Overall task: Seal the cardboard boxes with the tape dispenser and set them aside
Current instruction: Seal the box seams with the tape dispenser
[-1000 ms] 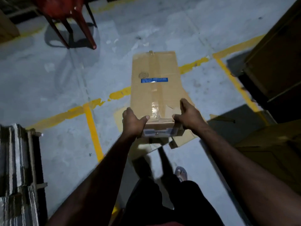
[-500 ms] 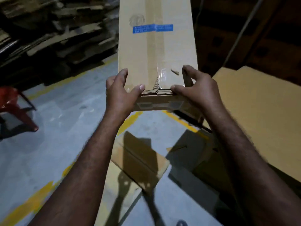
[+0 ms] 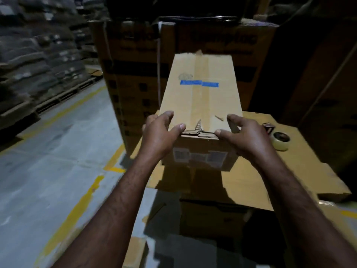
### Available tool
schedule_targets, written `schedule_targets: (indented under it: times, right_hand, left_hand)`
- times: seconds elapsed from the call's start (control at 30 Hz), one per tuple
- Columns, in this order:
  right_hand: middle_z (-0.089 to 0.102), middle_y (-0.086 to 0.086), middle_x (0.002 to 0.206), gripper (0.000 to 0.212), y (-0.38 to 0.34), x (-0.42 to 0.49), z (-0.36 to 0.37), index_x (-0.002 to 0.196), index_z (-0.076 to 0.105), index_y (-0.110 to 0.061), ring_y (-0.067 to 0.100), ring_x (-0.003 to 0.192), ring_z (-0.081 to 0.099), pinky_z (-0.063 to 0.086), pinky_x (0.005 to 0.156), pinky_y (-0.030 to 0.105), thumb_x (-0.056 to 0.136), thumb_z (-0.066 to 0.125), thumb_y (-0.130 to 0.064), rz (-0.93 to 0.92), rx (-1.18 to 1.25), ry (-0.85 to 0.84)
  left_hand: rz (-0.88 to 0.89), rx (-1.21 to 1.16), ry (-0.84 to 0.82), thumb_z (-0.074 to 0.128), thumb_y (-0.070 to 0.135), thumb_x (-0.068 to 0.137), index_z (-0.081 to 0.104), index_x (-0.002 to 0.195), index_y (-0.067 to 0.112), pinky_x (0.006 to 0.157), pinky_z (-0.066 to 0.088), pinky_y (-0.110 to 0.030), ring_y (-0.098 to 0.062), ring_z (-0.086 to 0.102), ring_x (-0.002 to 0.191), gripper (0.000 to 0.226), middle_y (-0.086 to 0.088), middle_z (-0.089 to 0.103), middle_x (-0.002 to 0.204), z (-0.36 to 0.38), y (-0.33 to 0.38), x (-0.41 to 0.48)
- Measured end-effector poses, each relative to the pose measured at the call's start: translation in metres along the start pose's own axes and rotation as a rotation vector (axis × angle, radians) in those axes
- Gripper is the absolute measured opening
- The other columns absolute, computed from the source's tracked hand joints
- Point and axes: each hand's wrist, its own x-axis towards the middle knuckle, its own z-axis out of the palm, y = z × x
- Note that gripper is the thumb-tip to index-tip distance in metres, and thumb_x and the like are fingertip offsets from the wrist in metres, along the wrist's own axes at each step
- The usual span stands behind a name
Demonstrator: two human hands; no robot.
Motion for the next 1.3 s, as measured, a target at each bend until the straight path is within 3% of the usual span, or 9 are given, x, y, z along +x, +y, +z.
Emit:
schedule_targets:
  times: [0.13, 0.43, 0.6, 0.73, 0.8, 0.97, 1.1, 1.23, 1.3]
  right_hand:
    - [0.06, 0.013, 0.136, 0.06, 0.043, 0.028, -0.013, 0.138, 0.055, -0.016, 0.032, 0.118, 0.058, 0.055, 0.09, 0.051, 0.088, 0.073, -0.042, 0.041, -0.101, -0.037]
    - [0.048, -0.002, 0.151, 0.067, 0.128, 0.063, 0.01, 0.149, 0.044, -0.029, 0.021, 0.135, 0.048, 0.048, 0.103, 0.04, 0.089, 0.072, -0.04, 0.235, 0.009, -0.256]
    - [0.042, -0.007, 0.155, 0.074, 0.142, 0.085, 0.012, 0.15, 0.04, -0.033, 0.014, 0.138, 0.042, 0.051, 0.099, 0.034, 0.085, 0.077, -0.034, 0.233, 0.128, -0.358]
    - [0.048, -0.012, 0.144, 0.069, 0.144, 0.107, 0.005, 0.145, 0.045, -0.029, 0.005, 0.13, 0.045, 0.05, 0.087, 0.016, 0.085, 0.079, -0.022, 0.243, 0.272, -0.484]
    - [0.054, -0.014, 0.133, 0.057, 0.153, 0.119, -0.005, 0.14, 0.052, -0.033, 0.008, 0.12, 0.054, 0.055, 0.085, 0.024, 0.088, 0.075, -0.027, 0.279, 0.284, -0.506]
    - [0.073, 0.008, 0.097, 0.017, 0.197, 0.164, 0.013, 0.111, 0.068, -0.021, 0.022, 0.083, 0.068, 0.054, 0.072, 0.037, 0.097, 0.062, -0.03, 0.644, 0.59, -0.067]
    - [0.064, 0.015, 0.088, 0.027, 0.242, 0.216, 0.062, 0.104, 0.065, -0.003, 0.027, 0.073, 0.061, 0.051, 0.054, 0.029, 0.09, 0.067, -0.026, 0.868, 0.604, 0.06]
    - [0.07, 0.014, 0.089, 0.032, 0.264, 0.254, 0.097, 0.099, 0.065, -0.004, 0.028, 0.079, 0.069, 0.057, 0.061, 0.036, 0.088, 0.071, -0.033, 0.927, 0.65, 0.113]
    - [0.07, 0.014, 0.092, 0.03, 0.271, 0.267, 0.107, 0.098, 0.063, -0.004, 0.027, 0.078, 0.068, 0.05, 0.048, 0.025, 0.089, 0.071, -0.031, 0.931, 0.695, 0.163]
  left_hand:
    - [0.004, 0.077, -0.079, 0.062, 0.062, 0.085, 0.057, 0.138, 0.033, 0.1, 0.052, -0.048, -0.025, 0.054, 0.125, 0.061, -0.003, 0.058, 0.137, 0.06, 0.008, 0.017]
    - [-0.123, 0.356, -0.51, 0.058, 0.058, 0.094, 0.039, 0.146, 0.039, 0.109, 0.041, -0.057, -0.031, 0.039, 0.138, 0.059, -0.006, 0.036, 0.152, 0.129, -0.004, 0.036]
    - [0.288, 0.578, -0.8, 0.058, 0.066, 0.09, 0.019, 0.157, 0.042, 0.114, -0.012, -0.071, -0.033, -0.024, 0.152, 0.081, 0.0, -0.022, 0.168, 0.144, 0.045, 0.065]
    - [0.617, 0.683, -0.992, 0.048, 0.082, 0.084, -0.01, 0.16, 0.032, 0.114, -0.013, -0.073, -0.028, -0.031, 0.15, 0.108, 0.001, -0.029, 0.165, 0.179, 0.05, 0.07]
    - [0.715, 0.775, -0.915, 0.039, 0.081, 0.088, -0.012, 0.16, 0.029, 0.116, -0.01, -0.071, -0.028, -0.026, 0.152, 0.102, -0.003, -0.023, 0.167, 0.192, 0.042, 0.067]
    - [0.773, 0.782, -0.861, 0.019, 0.078, 0.094, -0.013, 0.16, 0.026, 0.122, -0.008, -0.06, -0.028, -0.019, 0.155, 0.09, -0.006, -0.019, 0.168, 0.194, 0.03, 0.07]
    - [0.704, 0.781, -0.833, 0.02, 0.079, 0.094, -0.012, 0.16, 0.028, 0.123, -0.008, -0.058, -0.025, -0.019, 0.155, 0.089, -0.003, -0.019, 0.169, 0.205, 0.036, 0.089]
    - [0.6, 0.752, -0.874, 0.024, 0.083, 0.09, -0.01, 0.161, 0.033, 0.123, -0.01, -0.054, -0.018, -0.021, 0.154, 0.093, 0.004, -0.02, 0.168, 0.212, 0.042, 0.111]
    - [0.521, 0.688, -0.896, 0.021, 0.085, 0.089, -0.006, 0.161, 0.033, 0.124, -0.012, -0.05, -0.013, -0.022, 0.154, 0.093, 0.009, -0.019, 0.168, 0.211, 0.044, 0.116]
